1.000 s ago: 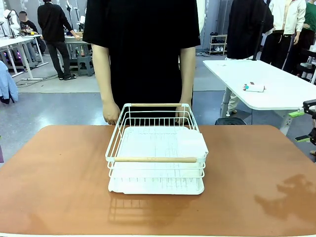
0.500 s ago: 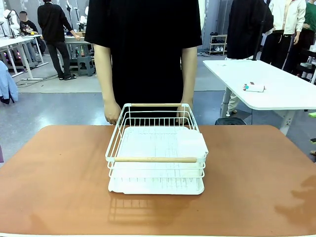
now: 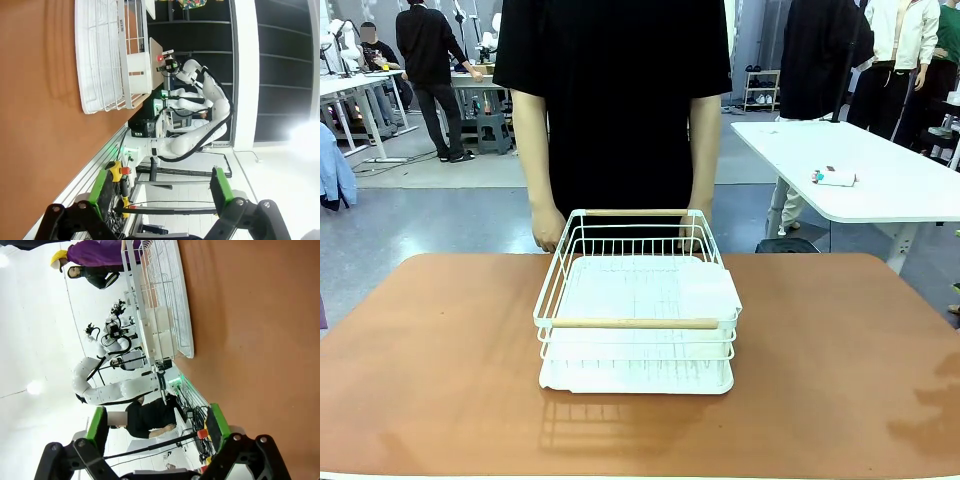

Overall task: Clean the table.
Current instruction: Pick up the Lint Roller when the human hands it over.

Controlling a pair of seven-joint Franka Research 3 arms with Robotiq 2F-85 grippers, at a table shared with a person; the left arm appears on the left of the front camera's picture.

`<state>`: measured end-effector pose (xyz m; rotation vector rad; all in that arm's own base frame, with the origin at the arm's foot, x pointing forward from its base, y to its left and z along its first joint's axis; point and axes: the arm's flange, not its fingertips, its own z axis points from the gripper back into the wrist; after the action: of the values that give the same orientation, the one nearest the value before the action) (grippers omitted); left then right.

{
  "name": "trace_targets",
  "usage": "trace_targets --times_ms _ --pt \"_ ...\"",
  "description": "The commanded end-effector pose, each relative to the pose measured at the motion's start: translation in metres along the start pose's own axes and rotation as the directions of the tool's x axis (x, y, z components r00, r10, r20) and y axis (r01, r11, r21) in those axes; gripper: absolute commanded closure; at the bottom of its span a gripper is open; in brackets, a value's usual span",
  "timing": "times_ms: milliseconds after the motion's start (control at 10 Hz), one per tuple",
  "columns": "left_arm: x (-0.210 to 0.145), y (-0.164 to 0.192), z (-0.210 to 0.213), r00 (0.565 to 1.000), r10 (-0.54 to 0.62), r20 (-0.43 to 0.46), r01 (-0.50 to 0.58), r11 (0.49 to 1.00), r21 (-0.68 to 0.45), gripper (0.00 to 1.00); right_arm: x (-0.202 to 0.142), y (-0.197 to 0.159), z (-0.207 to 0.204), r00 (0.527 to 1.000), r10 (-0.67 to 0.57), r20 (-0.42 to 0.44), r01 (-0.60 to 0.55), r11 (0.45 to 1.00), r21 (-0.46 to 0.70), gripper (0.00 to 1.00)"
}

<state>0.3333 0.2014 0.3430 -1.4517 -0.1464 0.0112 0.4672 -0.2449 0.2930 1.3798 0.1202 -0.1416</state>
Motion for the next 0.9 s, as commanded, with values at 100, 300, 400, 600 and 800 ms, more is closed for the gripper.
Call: trace_targets --times_ms 100,300,400,600,800 --pt "0.0008 0.0009 0.0071 1.0 -0.019 -0.023 0.018 1.0 -0.02 0.0 0.0 0.0014 0.0071 1.0 0.002 0.005 -0.003 1.0 0.018 0.0" --pt "0.0001 0.0007 -0.0006 1.0 0.001 -0.002 -0.001 1.0 -0.002 0.0 -0.0004 0.0001 0.0021 1.0 0.0 0.004 0.0 1.0 -0.001 0.0" --pt "0.0001 0.0007 -0.0006 1.0 0.001 -0.002 -0.001 1.0 -0.002 0.0 -0.0004 0.0001 0.0021 1.0 0.0 0.004 0.0 1.0 -0.001 0.0" --pt "0.0001 0.0007 -0.0006 1.0 0.001 -0.002 -0.001 1.0 -0.002 0.0 -0.0004 0.0001 0.0021 1.0 0.0 0.004 0.0 1.0 -0.001 0.0" --pt "0.0001 0.0007 -0.0006 1.0 0.001 -0.002 -0.001 1.0 -0.002 0.0 -0.0004 0.0001 0.0021 1.0 0.0 0.004 0.0 1.0 -0.001 0.0"
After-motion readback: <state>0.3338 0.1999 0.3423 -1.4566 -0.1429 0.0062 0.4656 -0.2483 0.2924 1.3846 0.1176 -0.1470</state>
